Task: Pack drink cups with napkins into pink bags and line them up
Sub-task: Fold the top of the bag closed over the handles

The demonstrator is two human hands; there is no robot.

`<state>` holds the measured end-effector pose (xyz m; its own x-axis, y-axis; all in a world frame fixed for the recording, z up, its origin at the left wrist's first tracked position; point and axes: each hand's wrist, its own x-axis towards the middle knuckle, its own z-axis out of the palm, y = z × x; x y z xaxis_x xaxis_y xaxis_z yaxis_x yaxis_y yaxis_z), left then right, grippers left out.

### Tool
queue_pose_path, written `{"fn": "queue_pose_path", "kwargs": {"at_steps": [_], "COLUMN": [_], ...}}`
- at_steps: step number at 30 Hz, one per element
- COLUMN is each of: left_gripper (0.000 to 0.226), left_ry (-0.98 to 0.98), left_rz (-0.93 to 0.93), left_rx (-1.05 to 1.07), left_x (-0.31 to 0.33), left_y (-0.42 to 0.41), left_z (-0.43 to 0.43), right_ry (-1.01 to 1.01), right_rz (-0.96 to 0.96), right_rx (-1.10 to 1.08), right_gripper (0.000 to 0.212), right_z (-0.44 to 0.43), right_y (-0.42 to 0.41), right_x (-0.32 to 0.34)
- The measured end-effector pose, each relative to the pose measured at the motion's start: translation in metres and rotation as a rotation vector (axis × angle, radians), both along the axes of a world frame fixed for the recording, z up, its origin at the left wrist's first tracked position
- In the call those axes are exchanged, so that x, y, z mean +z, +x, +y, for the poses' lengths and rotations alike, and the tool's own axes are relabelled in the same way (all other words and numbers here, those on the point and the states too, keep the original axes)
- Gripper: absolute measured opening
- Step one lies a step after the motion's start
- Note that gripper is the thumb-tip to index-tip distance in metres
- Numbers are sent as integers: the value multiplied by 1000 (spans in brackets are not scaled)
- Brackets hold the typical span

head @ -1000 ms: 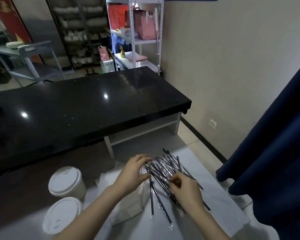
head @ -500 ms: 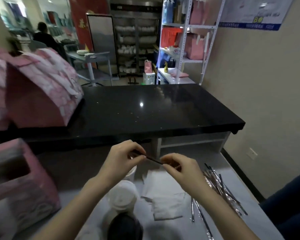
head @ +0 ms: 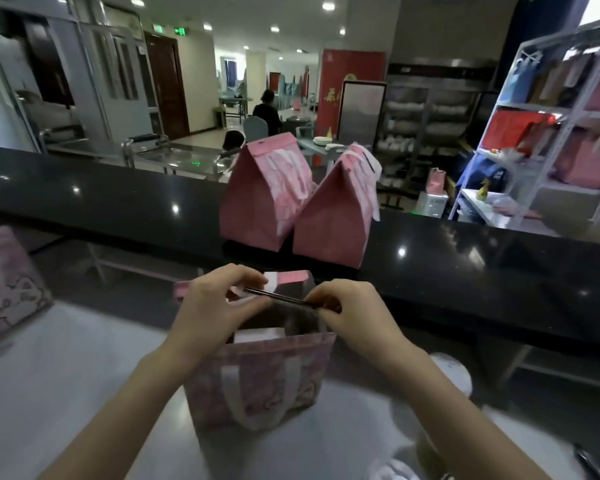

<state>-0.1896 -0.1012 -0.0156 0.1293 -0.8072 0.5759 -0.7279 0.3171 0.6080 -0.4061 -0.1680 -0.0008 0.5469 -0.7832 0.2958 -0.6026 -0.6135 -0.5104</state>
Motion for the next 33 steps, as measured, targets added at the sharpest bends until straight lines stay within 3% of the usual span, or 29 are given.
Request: {"fn": "queue_pose_path", "kwargs": {"at_steps": [6,11,16,19,23,29,33], "left_gripper": [57,85,91,91,91,75,99], "left_ry": [251,509,487,489,456,349,424], "left_rz": [-102,-140,-129,-108,-97,-70,-108], "left_rx": [86,-153,-237,-256,-222,-150,-85], "left_x": [-24,-44,-55,-57,-60,-54,-57], "left_y": [91,122,132,133,130,121,114], "left_z": [14,15,15,15,13,9,-1], "right_ry": [68,118,138,161,162,-121,-282], "right_rz": [5,220,438,461,416,324,386], "right_rx": [14,29,-49,-45,13,20,-92], "right_gripper": [26,28,35,36,55,65,63], "right_z": [-4,-5,-10,-13,-16,-35,-56], "right_y": [75,105,102,105,103,86,79], "right_x": [-6,-20,-34,-40,-46,-42,-38]}}
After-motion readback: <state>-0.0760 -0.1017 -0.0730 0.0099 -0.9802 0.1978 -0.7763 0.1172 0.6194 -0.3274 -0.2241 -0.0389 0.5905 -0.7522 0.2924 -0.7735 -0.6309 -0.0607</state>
